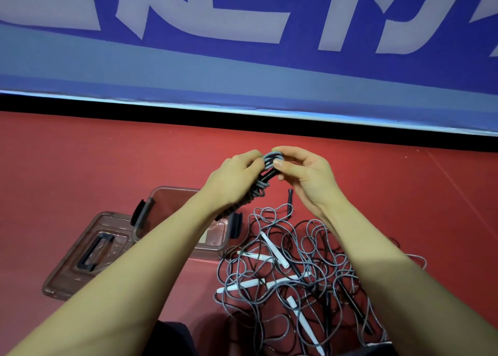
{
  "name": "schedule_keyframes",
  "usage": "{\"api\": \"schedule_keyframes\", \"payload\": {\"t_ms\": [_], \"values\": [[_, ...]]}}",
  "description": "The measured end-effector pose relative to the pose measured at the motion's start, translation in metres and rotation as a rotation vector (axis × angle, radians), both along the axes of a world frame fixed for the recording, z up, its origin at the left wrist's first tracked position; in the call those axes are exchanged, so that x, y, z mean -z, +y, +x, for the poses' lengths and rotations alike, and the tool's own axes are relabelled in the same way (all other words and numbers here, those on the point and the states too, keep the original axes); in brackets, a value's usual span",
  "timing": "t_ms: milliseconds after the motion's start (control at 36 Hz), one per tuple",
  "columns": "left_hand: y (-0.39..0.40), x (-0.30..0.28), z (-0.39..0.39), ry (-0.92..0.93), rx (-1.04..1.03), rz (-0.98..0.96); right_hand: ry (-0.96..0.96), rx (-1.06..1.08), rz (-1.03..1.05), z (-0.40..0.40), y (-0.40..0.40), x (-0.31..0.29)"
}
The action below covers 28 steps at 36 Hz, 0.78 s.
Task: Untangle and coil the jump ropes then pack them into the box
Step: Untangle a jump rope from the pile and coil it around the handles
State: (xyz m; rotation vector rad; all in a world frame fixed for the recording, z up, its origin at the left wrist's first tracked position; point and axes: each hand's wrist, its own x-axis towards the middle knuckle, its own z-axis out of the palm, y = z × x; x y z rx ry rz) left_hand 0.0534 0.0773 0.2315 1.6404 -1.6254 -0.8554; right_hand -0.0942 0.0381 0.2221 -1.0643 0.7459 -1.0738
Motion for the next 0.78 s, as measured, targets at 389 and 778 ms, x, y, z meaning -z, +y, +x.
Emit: {"api": "schedule_keyframes", "payload": {"t_ms": [389,778], "values": [[0.002,0.002,-0.006,-0.153,-0.025,-0.017,0.183,0.082,-0.034,-0.001,-0.001,-0.002],[-0.001,-0.007,-0.008,-0.274,-0.102,-0.104,0.057,-0.048,-0.043,0.001,0.001,-0.011]]}}
